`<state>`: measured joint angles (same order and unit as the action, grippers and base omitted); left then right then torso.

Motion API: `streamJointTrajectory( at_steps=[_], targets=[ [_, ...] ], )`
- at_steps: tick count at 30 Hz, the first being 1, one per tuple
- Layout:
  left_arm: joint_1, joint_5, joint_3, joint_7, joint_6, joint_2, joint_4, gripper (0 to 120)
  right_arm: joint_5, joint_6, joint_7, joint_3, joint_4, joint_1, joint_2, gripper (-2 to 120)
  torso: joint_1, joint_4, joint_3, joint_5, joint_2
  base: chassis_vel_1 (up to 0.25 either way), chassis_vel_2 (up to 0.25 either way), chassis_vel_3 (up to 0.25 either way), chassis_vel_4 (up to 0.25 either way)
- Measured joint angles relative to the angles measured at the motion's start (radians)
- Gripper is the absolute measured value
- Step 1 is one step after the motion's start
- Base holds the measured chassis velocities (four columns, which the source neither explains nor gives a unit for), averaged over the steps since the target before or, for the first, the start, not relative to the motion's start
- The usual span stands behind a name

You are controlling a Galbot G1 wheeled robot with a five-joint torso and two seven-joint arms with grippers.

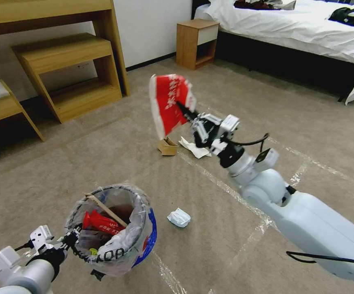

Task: Pick up the trash bin and place the garbage on the floor into it.

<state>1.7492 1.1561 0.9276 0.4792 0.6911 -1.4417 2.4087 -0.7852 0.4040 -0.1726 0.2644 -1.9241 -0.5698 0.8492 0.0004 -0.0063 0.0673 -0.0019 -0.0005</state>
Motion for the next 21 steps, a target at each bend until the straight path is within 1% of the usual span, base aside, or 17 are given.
streamJointTrajectory(
  at_steps=[6, 9, 10, 13, 21],
  targets=[
    [-0.01, -0.015, -0.012, -0.002, 0.0, -0.005, -0.011, 0, -0.004, 0.005, -0.027, 0.073, 0.024, 0.013, 0.027, 0, 0.0, 0.0, 0.0, -0.0001, 0.0, 0.0, 0.0, 0.0, 0.0],
    [-0.016, -0.018, -0.014, -0.002, 0.0, -0.005, -0.017, 0, -0.013, 0.014, -0.051, 0.141, 0.045, 0.029, 0.05, 0, 0.0, 0.0, 0.0, -0.0001, 0.0, 0.0, 0.0, 0.0, 0.0],
    [-0.016, -0.018, -0.014, -0.002, 0.0, -0.005, -0.017, 0, -0.013, 0.014, -0.051, 0.141, 0.045, 0.029, 0.05, 0, 0.0, 0.0, 0.0, -0.0001, 0.0, 0.0, 0.0, 0.0, 0.0],
    [-0.016, -0.018, -0.013, -0.002, 0.0, -0.005, -0.018, 0, -0.009, 0.023, -0.071, 0.212, 0.07, 0.044, 0.075, 0, 0.0, 0.0, 0.0, -0.0002, 0.0, 0.0, 0.0, 0.0, 0.0],
    [-0.012, -0.014, -0.001, -0.003, 0.0, -0.001, -0.018, 0, 0.006, 0.024, -0.076, 0.321, 0.107, 0.072, 0.125, 0, 0.0, 0.0001, 0.0, -0.0001, 0.0, 0.0, 0.0, 0.0, 0.0]
  ],
)
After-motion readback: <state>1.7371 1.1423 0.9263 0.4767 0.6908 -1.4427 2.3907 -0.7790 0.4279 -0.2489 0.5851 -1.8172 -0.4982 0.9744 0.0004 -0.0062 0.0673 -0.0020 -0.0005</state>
